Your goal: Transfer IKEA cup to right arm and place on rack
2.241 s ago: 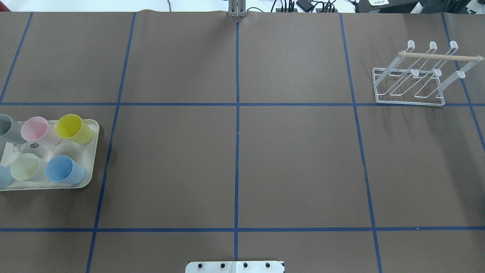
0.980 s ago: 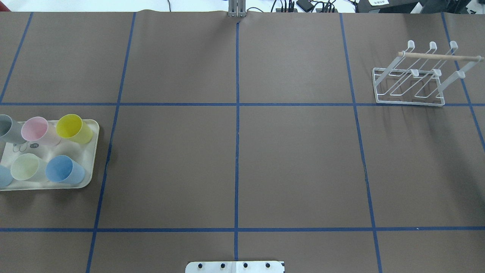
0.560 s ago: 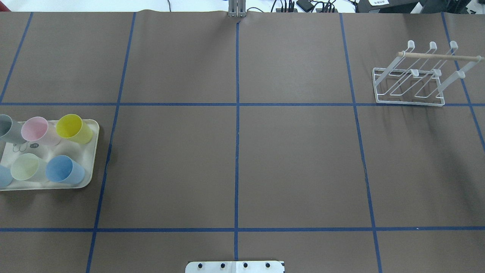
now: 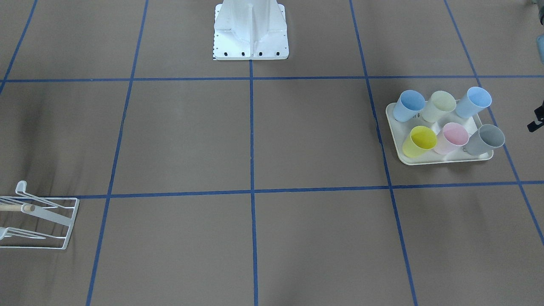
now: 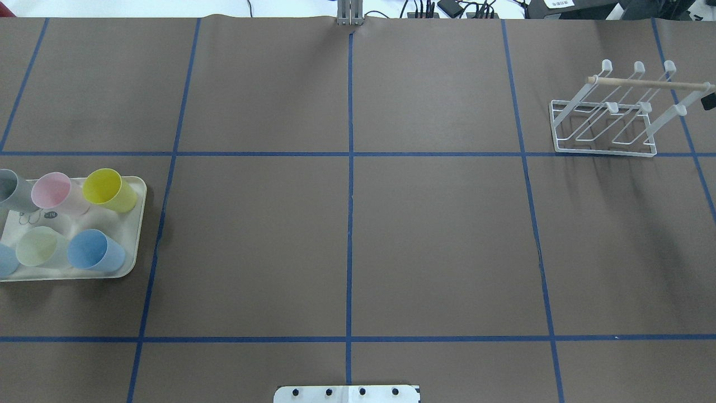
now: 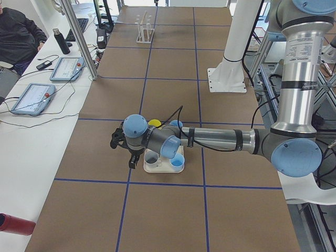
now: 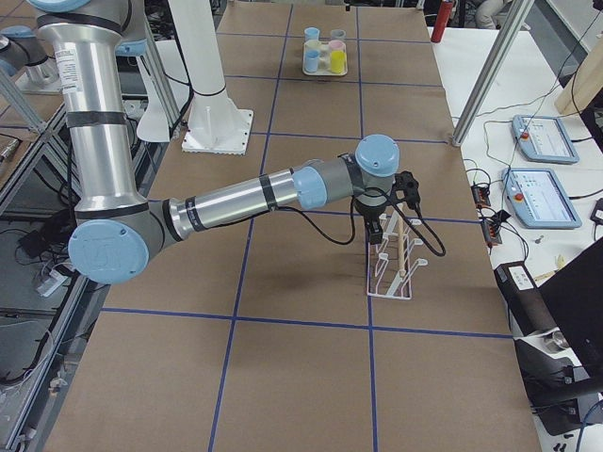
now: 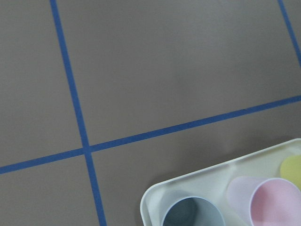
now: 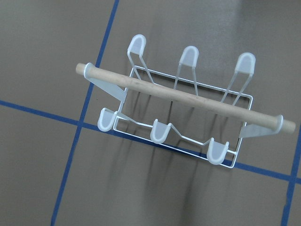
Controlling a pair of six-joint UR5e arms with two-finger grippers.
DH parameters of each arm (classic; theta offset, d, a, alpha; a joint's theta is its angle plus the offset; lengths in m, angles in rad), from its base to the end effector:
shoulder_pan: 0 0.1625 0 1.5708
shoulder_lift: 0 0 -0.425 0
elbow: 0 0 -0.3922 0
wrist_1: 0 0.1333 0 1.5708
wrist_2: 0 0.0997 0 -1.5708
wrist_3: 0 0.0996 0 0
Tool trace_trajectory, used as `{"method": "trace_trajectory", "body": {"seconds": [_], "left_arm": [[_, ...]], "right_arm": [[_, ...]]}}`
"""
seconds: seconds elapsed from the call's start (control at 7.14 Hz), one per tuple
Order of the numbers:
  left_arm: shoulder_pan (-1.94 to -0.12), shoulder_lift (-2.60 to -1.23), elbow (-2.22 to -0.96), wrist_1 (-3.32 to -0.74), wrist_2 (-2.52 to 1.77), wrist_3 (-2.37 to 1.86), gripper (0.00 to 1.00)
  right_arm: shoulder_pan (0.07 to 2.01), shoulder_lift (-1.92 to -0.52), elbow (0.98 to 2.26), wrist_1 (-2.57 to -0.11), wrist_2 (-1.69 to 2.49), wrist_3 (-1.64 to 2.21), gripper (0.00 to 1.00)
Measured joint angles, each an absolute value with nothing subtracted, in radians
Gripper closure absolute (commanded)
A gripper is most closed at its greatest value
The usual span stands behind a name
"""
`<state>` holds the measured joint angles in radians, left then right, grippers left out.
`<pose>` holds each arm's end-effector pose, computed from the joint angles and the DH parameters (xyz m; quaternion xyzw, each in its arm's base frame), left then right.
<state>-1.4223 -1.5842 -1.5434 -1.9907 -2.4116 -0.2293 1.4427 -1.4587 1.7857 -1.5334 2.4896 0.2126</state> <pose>0.0179 -0.5187 0.6146 0.1057 0.4272 0.0461 0.8968 -0.0145 -0.5362 0.4798 0.0861 -0.4573 -0.0430 0.8841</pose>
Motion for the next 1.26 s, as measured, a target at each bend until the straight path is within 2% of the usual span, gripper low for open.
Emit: {"method": "trace_trajectory", "body": {"seconds": [0.56,0.7,0.84,0.98,1.12,1.26], "left_arm": [[-1.295,-1.565,-1.438,-2.267,-2.348,-0.456,0.03],[-1.268,-1.56,-1.43,-2.278,-2.345,-0.461,0.17],[-1.256,-1.555,-1.428,-2.282,-2.344,-0.462,0.4],[-1.25,-1.55,-1.427,-2.284,-2.344,-0.463,0.58],[-1.248,-1.547,-1.427,-2.285,-2.343,-0.463,0.72],[-1.248,-1.546,-1.427,-2.286,-2.343,-0.464,0.72]], "right_arm": [[1.418,-1.457,1.797,-1.498,2.49,0.312,0.0],[1.417,-1.457,1.797,-1.496,2.49,0.315,0.0],[1.416,-1.457,1.798,-1.496,2.49,0.316,0.0],[1.416,-1.457,1.798,-1.496,2.49,0.316,0.0],[1.416,-1.457,1.798,-1.496,2.491,0.316,0.0],[1.416,-1.457,1.798,-1.496,2.491,0.316,0.0]]}}
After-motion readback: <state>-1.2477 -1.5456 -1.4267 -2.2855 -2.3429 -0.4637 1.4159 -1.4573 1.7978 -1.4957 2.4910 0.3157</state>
